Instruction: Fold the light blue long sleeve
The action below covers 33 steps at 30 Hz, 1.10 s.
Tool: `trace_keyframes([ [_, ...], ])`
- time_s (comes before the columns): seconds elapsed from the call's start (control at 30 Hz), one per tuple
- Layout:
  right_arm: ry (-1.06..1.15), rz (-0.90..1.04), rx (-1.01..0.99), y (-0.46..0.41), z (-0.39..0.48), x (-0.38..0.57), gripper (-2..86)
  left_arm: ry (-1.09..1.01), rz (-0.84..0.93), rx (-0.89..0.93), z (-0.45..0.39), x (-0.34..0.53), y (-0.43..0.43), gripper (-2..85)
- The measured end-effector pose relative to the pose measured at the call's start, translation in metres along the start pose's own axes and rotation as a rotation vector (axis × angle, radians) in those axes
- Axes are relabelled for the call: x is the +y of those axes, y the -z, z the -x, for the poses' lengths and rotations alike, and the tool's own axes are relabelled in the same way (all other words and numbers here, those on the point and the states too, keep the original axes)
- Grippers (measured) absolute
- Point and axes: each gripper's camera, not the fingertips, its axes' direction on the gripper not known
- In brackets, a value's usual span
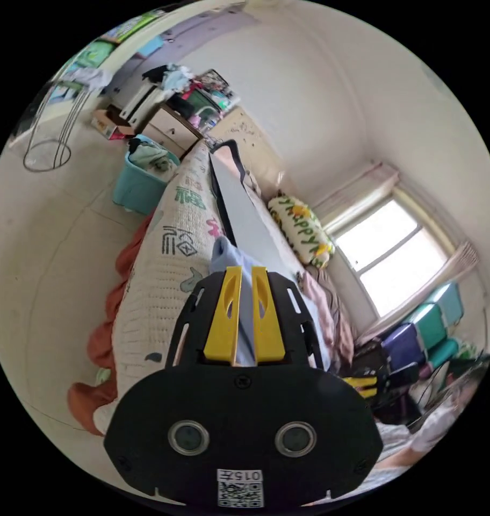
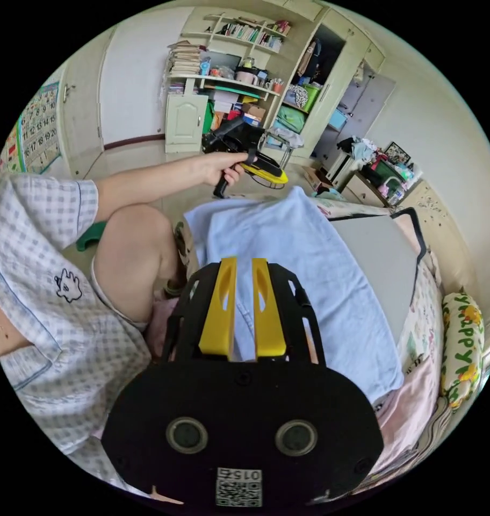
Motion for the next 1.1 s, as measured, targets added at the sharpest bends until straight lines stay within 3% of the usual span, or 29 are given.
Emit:
trace_keyframes([
  [0.13,0.022,-0.016,-0.091,-0.031,0.022,-0.031,5.7,0.098,0.073,-0.050,0.024,-0.039,-0.014,5.1],
  [0.3,0.111,0.051,-0.028,-0.066,0.051,-0.053,7.1,0.142,0.144,0.052,0.048,-0.052,-0.041,7.2],
  [0.47,0.134,0.151,0.119,-0.103,0.059,-0.063,6.9,0.199,0.109,0.167,0.084,-0.045,-0.040,3.1],
  [0.6,0.130,0.142,0.096,-0.102,0.055,-0.061,4.4,0.141,0.147,0.109,0.087,-0.048,-0.036,0.9],
  [0.93,-0.003,-0.049,-0.241,-0.053,0.011,-0.037,-0.4,-0.059,0.107,-0.010,0.053,-0.056,-0.037,-0.5],
  [1.1,0.042,0.081,-0.223,-0.077,0.015,-0.036,-0.1,-0.066,0.160,-0.095,0.053,-0.053,-0.055,-0.5],
])
